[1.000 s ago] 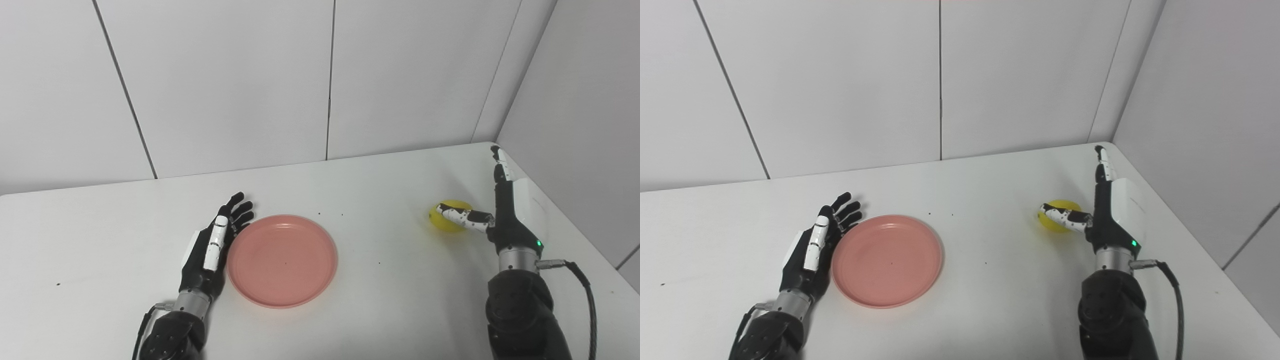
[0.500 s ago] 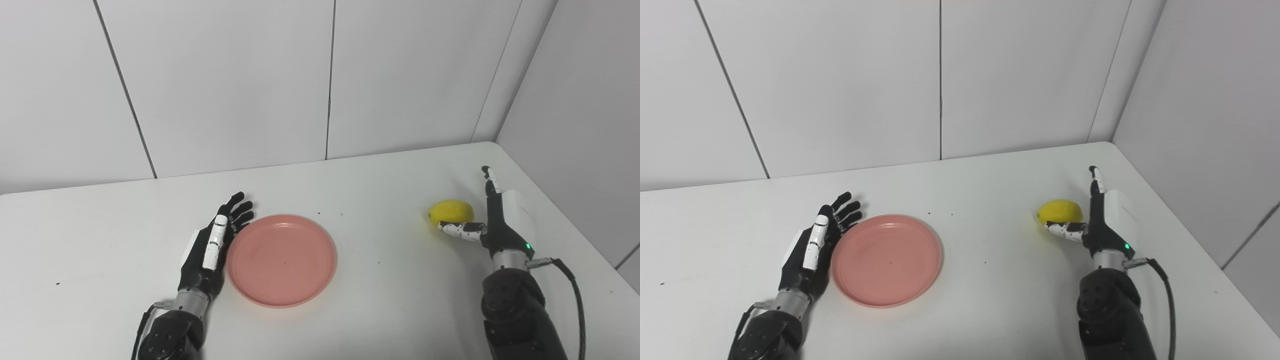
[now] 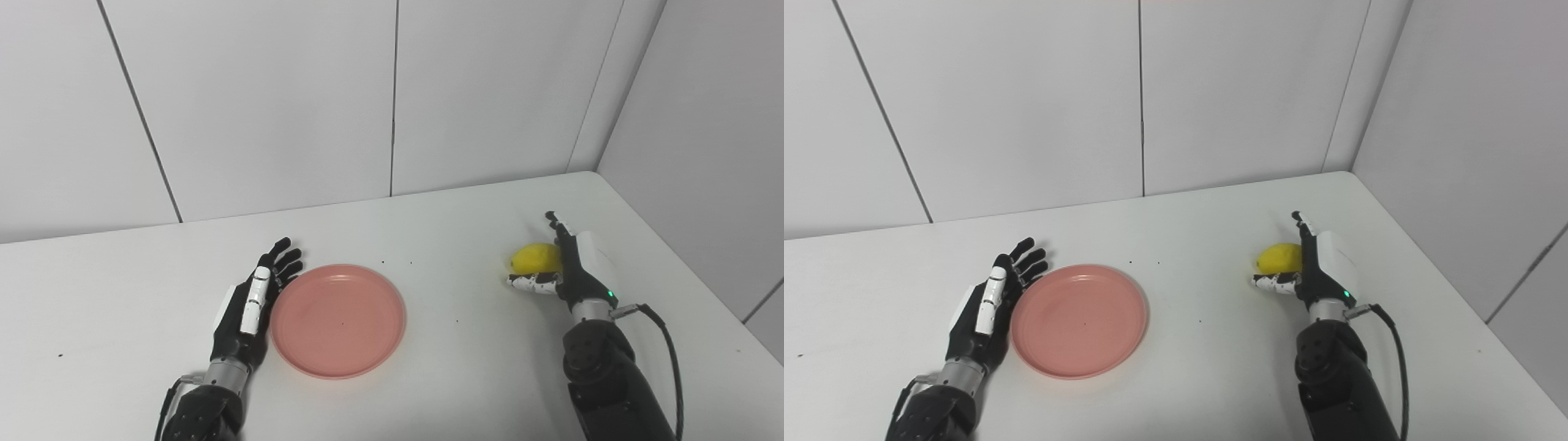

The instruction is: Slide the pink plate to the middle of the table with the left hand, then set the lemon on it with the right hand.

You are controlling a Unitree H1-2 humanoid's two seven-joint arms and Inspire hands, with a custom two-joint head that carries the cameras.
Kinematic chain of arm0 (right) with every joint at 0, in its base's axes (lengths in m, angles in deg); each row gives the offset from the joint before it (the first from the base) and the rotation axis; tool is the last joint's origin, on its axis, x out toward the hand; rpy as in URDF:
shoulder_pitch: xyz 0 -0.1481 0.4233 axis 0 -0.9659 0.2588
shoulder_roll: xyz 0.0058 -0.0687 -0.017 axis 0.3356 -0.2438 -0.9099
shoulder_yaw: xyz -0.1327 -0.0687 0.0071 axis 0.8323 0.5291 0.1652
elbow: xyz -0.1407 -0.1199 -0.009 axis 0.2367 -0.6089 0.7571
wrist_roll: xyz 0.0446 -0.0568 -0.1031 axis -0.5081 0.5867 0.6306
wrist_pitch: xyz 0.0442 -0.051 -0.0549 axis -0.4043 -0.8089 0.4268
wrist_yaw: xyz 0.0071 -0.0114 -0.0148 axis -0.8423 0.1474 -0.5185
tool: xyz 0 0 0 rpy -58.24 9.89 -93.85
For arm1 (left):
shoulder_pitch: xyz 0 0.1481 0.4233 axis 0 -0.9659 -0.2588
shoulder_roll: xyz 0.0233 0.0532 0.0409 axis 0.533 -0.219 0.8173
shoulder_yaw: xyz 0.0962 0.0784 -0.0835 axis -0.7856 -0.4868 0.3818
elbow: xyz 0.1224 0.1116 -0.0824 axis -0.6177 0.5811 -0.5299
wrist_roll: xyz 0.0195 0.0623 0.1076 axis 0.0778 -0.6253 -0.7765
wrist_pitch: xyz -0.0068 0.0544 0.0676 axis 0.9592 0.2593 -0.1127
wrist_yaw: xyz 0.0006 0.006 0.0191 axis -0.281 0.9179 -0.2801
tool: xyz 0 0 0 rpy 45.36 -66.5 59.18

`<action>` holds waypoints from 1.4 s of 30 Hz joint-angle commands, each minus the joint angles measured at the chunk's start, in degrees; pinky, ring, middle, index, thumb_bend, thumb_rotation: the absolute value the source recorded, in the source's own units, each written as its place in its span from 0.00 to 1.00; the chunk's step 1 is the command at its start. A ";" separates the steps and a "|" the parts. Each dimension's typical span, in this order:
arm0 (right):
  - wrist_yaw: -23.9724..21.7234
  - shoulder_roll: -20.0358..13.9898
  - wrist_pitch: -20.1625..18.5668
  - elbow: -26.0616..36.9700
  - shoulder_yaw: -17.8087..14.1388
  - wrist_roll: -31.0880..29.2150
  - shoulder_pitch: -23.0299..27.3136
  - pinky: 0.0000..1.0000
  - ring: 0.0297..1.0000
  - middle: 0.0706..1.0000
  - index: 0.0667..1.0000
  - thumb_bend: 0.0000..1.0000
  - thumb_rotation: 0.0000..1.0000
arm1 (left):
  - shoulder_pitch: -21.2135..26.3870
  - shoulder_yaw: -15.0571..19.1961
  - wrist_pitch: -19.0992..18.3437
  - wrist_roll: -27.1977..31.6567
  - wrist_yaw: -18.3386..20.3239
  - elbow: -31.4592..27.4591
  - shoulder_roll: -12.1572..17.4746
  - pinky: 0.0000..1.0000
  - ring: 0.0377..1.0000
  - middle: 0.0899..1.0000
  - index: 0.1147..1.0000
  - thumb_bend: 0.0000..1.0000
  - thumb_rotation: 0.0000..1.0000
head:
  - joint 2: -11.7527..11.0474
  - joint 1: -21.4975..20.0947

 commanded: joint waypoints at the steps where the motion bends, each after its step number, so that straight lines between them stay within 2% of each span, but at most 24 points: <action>1: 1.48 -1.49 1.96 0.37 0.32 -0.19 2.24 0.62 0.75 0.85 0.86 0.84 0.00 | -0.57 0.29 -0.02 -0.36 0.00 0.20 0.55 0.88 0.88 0.88 0.87 0.63 1.00 | -0.09 -0.01; 2: 1.66 -1.36 2.16 0.14 0.37 -0.65 2.28 0.56 0.68 0.84 0.86 0.83 0.00 | -0.63 0.41 -0.13 -0.16 -0.05 0.07 0.46 0.88 0.88 0.88 0.87 0.63 1.00 | -0.01 0.00; 4: 2.36 -1.17 2.29 -0.67 0.72 -0.66 2.33 0.50 0.61 0.84 0.84 0.81 0.00 | -0.69 0.42 -0.12 -0.20 -0.08 -0.08 0.48 0.88 0.88 0.87 0.87 0.63 1.00 | -0.02 -0.01; 5: 2.68 -1.10 2.32 -1.05 0.89 -0.55 2.35 0.42 0.52 0.82 0.83 0.78 0.00 | -0.72 0.48 -0.27 -0.17 -0.15 -0.15 0.46 0.88 0.88 0.87 0.87 0.63 1.00 | -0.05 -0.01; 6: 3.17 -1.06 2.43 -1.58 1.06 -0.38 2.39 0.41 0.50 0.82 0.83 0.78 0.00 | -0.76 0.41 -0.71 -0.35 -0.25 -0.37 0.51 0.88 0.88 0.87 0.87 0.64 1.00 | -0.05 -0.01; 8: 4.13 -1.02 2.72 -2.30 1.20 -0.52 2.42 0.27 0.32 0.78 0.80 0.74 0.00 | -0.83 0.42 -1.16 -0.42 -0.37 -0.66 0.51 0.88 0.88 0.87 0.87 0.64 1.00 | 0.01 0.01; 9: 5.21 -0.85 3.26 -2.82 1.08 -0.65 2.38 0.24 0.29 0.77 0.80 0.73 0.00 | -0.87 0.52 -1.15 -0.30 -0.40 -0.77 0.45 0.88 0.88 0.87 0.87 0.64 1.00 | 0.12 0.02; 10: 6.22 -0.71 3.73 -3.32 1.00 -0.70 2.35 0.23 0.30 0.72 0.76 0.69 0.00 | -0.87 0.58 -0.77 -0.13 -0.26 -0.70 0.44 0.88 0.88 0.87 0.87 0.63 1.00 | 0.12 0.02; 11: 7.39 -0.58 4.09 -3.74 0.99 -0.51 2.29 0.25 0.36 0.67 0.73 0.60 0.00 | -0.85 0.61 -0.63 -0.09 -0.24 -0.62 0.45 0.88 0.88 0.87 0.87 0.62 1.00 | 0.18 0.08; 12: 8.45 -0.47 4.46 -4.10 0.97 -0.41 2.24 0.23 0.40 0.54 0.68 0.56 0.00 | -0.84 0.64 -0.51 -0.10 -0.27 -0.54 0.45 0.88 0.87 0.87 0.87 0.62 1.00 | 0.18 0.08; 14: 10.08 -0.35 5.47 -4.44 0.84 -0.77 2.08 0.20 0.42 0.46 0.59 0.53 0.00 | -0.80 0.67 -0.38 -0.11 -0.29 -0.42 0.44 0.87 0.87 0.87 0.87 0.63 1.00 | 0.25 0.05; 17: 11.01 -0.40 5.83 -4.29 0.94 -1.16 1.87 0.20 0.43 0.45 0.54 0.52 0.00 | -0.71 0.75 -0.53 -0.06 -0.32 -0.33 0.42 0.88 0.87 0.87 0.87 0.63 1.00 | 0.23 0.06; 22: 11.05 -0.41 4.62 -3.67 1.04 -1.21 1.83 0.19 0.43 0.45 0.53 0.52 0.00 | -0.73 0.67 -0.57 -0.35 -0.50 -0.47 0.39 0.88 0.87 0.87 0.86 0.63 1.00 | 0.18 0.15; 31: 12.71 -0.04 5.46 -3.85 1.15 -1.02 1.68 0.18 0.43 0.44 0.49 0.52 0.00 | -0.84 0.69 -1.20 -0.11 -0.36 -1.26 0.20 0.90 0.89 0.88 0.87 0.62 1.00 | 0.33 0.87; 34: 13.87 0.66 5.89 -2.26 1.03 -1.38 1.48 0.19 0.43 0.44 0.51 0.53 0.00 | -0.94 0.76 -1.57 -0.06 -0.54 -1.42 0.06 0.90 0.89 0.88 0.87 0.63 1.00 | 0.25 1.66; 38: 16.12 1.63 8.73 1.53 0.93 -1.87 0.76 0.19 0.43 0.45 0.51 0.53 0.00 | -1.41 0.51 -1.55 -0.20 -0.57 -2.12 -0.24 0.90 0.90 0.88 0.87 0.63 1.00 | 0.22 4.13; 42: 14.02 2.75 6.78 9.66 1.16 -2.16 0.16 0.20 0.43 0.45 0.52 0.53 0.00 | -2.07 0.12 -1.76 -0.78 -1.44 -3.78 -0.82 0.92 0.90 0.89 0.88 0.61 1.00 | 0.51 7.47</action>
